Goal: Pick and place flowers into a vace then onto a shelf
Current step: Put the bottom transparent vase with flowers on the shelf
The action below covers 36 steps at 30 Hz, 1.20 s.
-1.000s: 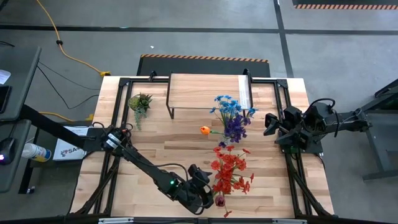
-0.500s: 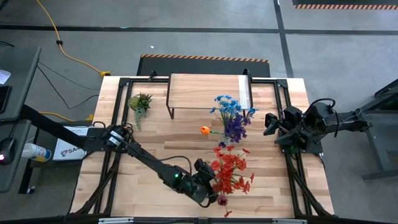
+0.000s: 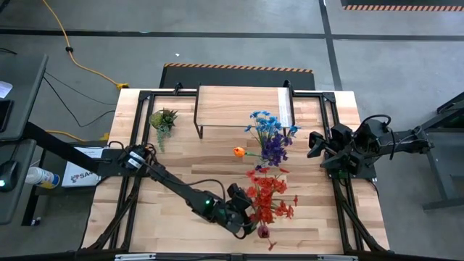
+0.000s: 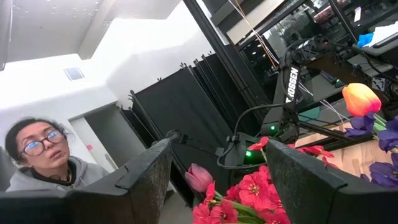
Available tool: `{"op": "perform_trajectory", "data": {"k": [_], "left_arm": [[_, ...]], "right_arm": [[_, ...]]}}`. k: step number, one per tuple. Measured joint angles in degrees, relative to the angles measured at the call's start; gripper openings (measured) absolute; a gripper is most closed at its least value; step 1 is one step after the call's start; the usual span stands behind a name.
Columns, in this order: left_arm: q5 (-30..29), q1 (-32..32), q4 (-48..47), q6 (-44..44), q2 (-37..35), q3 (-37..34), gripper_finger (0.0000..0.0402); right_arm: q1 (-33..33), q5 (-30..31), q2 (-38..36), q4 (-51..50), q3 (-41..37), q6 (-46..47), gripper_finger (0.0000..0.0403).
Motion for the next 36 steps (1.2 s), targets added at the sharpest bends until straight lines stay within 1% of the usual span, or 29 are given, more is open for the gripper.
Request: {"op": "perform_trajectory", "data": {"k": [4,10,18,21,25,27,29,36], "left_arm": [[-0.23,0.04,1.35,0.0,1.6,0.01,0.0379],[0.53,-0.02,6.38,-0.63,4.59,-0.02,0.0379],[-2.49,-0.02,7.49,-0.17,4.72,0.0,0.0379],[-2.58,-0.02,10.01,0.85,4.72,0.01,0.0378],[-2.54,-0.02,9.8,0.9,4.72,0.04,0.0375],[-2.54,-0.02,9.74,0.9,4.72,0.04,0.0363],[-2.54,-0.01,9.47,0.9,4.72,0.04,0.0343],[-2.51,0.04,9.29,1.12,4.72,0.04,0.0245]], "right_arm": [[0.0,0.0,0.0,-0.01,0.0,-0.04,0.0252],[0.0,0.0,-0.02,-0.07,0.0,0.05,0.0252],[0.01,0.0,0.0,-0.16,0.0,0.1,0.0252],[0.0,0.0,-0.02,-0.16,0.0,0.1,0.0252],[0.0,0.0,-0.02,-0.21,0.0,0.1,0.0252],[0.0,0.0,-0.02,-0.21,0.0,0.1,0.0252],[0.0,0.0,-0.02,-0.27,0.0,0.1,0.0252],[0.02,-0.02,0.0,-1.34,0.0,0.1,0.0252]]}}
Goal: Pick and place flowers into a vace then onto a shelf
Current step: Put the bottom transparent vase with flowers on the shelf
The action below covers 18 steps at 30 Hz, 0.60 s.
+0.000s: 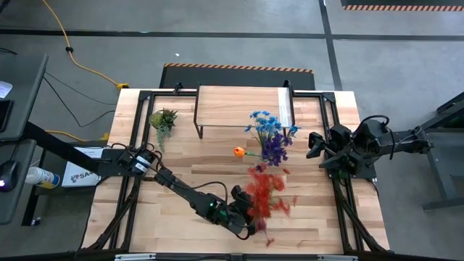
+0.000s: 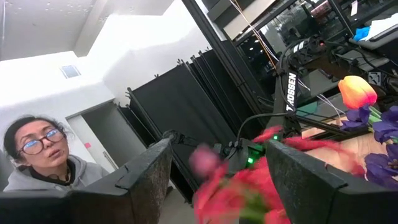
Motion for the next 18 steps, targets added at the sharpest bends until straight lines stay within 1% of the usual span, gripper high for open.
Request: {"op": "perform_trajectory", "data": {"k": [3,18], "left_arm": [[-0.04,-0.04,0.26,-0.04,0.0,0.0,0.0211],[-0.05,-0.22,0.19,-0.36,0.0,0.01,0.021]], "right_arm": [[-0.02,0.0,0.0,0.0,0.0,0.0,0.0252],[-0.02,0.0,0.0,0.02,0.0,0.0,0.0252]]}}
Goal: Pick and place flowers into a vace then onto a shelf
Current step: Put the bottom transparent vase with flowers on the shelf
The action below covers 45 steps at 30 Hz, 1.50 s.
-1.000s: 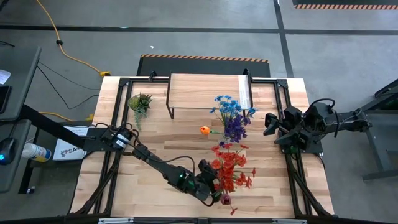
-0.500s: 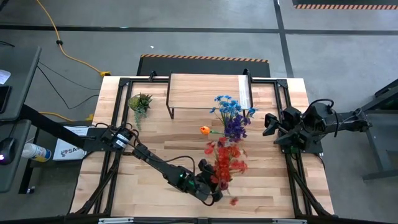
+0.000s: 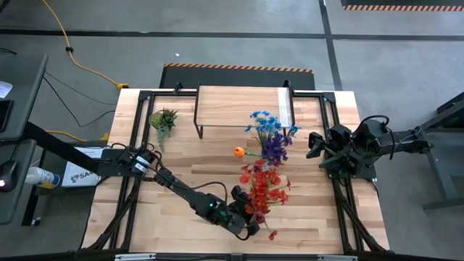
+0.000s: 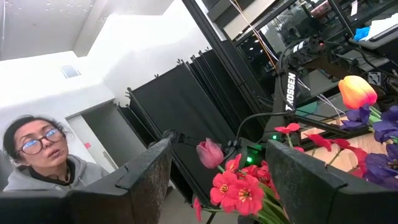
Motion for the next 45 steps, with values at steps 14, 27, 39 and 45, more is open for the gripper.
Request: {"op": "perform_trajectory", "data": {"k": [14,27,39,45], "left_arm": [[-4.51,-3.38,-5.21,0.48,-3.85,1.57,0.021],[-8.69,-6.58,-25.89,3.12,-5.7,17.05,0.021],[-10.66,-8.59,-39.64,3.36,-5.68,33.2,0.021],[-10.68,-8.91,-44.26,3.55,-5.66,42.32,0.021]], "right_arm": [[0.0,0.0,-0.02,-0.16,0.0,0.0,0.0252],[0.0,0.23,0.0,-0.62,-0.02,-0.13,0.0252],[0.0,0.26,0.0,-1.27,-0.02,-0.61,0.0252],[0.0,0.24,0.0,-1.27,-0.02,-0.61,0.0252]]}}
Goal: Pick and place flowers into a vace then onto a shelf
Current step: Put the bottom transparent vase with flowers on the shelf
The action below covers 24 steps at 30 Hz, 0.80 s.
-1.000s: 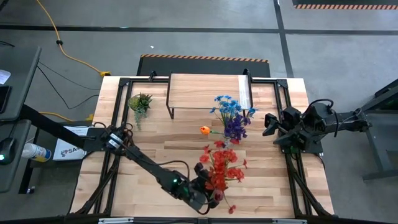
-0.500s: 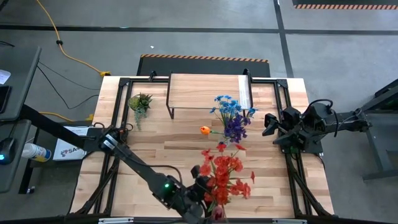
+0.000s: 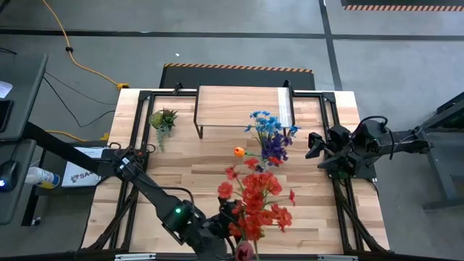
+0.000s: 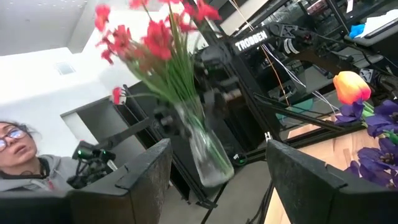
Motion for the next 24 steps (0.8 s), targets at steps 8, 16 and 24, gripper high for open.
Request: {"op": "perform_trajectory", "data": {"k": [8,16,24], "left_arm": [[-2.14,0.02,-4.74,1.38,-2.63,5.24,0.021],[-5.58,0.27,-8.54,3.6,-7.56,6.1,0.021],[-8.41,0.93,-11.14,6.07,-13.16,6.06,0.021]], "right_arm": [[0.02,-0.02,-0.01,-0.23,0.0,-0.99,0.0252],[0.0,-0.04,-0.1,-1.33,0.0,-1.11,0.0252],[0.0,-0.02,-0.06,-1.34,0.0,-2.31,0.0252]]}}
